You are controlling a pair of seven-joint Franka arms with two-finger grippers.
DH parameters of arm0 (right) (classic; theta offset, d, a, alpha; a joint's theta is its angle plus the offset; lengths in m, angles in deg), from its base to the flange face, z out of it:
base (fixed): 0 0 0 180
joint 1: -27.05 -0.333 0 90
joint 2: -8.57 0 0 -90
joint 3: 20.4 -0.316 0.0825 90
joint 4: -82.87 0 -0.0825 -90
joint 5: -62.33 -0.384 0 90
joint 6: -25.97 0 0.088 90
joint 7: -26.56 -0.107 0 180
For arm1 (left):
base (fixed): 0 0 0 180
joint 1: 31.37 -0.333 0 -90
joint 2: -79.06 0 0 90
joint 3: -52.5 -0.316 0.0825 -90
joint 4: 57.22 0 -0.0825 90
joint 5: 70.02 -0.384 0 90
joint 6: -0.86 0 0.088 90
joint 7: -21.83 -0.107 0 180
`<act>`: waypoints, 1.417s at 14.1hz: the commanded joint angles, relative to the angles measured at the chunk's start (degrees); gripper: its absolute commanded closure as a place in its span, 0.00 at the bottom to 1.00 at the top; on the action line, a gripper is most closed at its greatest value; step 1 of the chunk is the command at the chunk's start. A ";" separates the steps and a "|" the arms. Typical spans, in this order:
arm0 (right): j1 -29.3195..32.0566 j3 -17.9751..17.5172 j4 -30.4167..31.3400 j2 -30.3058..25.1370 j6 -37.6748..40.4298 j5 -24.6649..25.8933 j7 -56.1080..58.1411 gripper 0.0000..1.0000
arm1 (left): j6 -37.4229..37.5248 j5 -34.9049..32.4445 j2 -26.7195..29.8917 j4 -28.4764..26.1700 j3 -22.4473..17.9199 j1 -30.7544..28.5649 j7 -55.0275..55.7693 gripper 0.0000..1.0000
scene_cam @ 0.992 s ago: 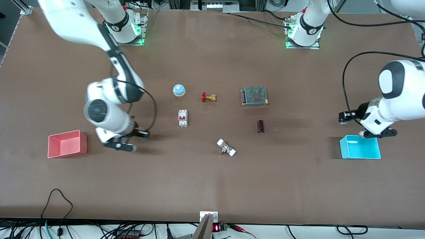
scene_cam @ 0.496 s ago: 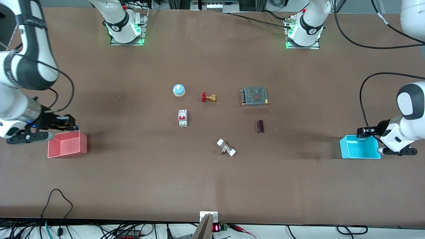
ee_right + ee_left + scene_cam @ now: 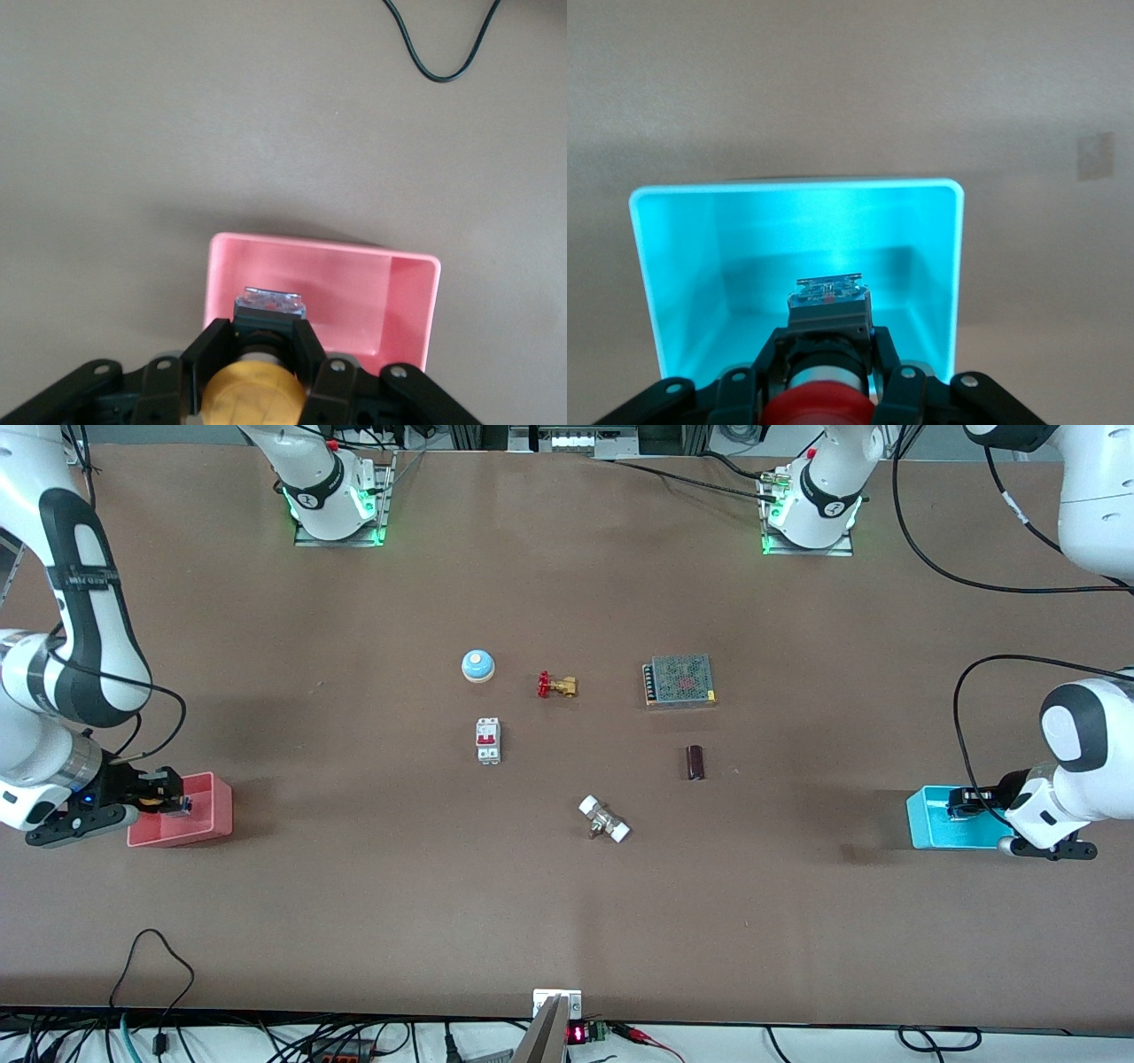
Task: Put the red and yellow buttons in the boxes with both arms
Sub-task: 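Carry the yellow button to the pink box while the left carries red, then lower the buttons into the boxes and open both grippers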
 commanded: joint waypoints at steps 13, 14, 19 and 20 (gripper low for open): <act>4.56 -1.06 -0.27 5.80 -8.60 0.31 7.41 0.62 | 0.01 -0.60 -6.08 3.35 0.19 -0.88 -1.26 0.36; 4.56 -1.06 -0.27 5.98 -8.69 0.31 7.41 0.62 | 0.01 -0.60 -5.81 3.35 0.19 -0.70 -1.26 0.17; 4.56 -1.06 -0.19 6.60 -8.69 -0.13 6.79 0.57 | 1.15 -0.95 1.11 2.82 0.28 -0.26 -1.08 0.00; 4.56 -1.06 -0.18 6.60 -8.69 -0.13 6.70 0.57 | 2.64 -0.95 3.22 2.82 0.36 0.09 -0.99 0.00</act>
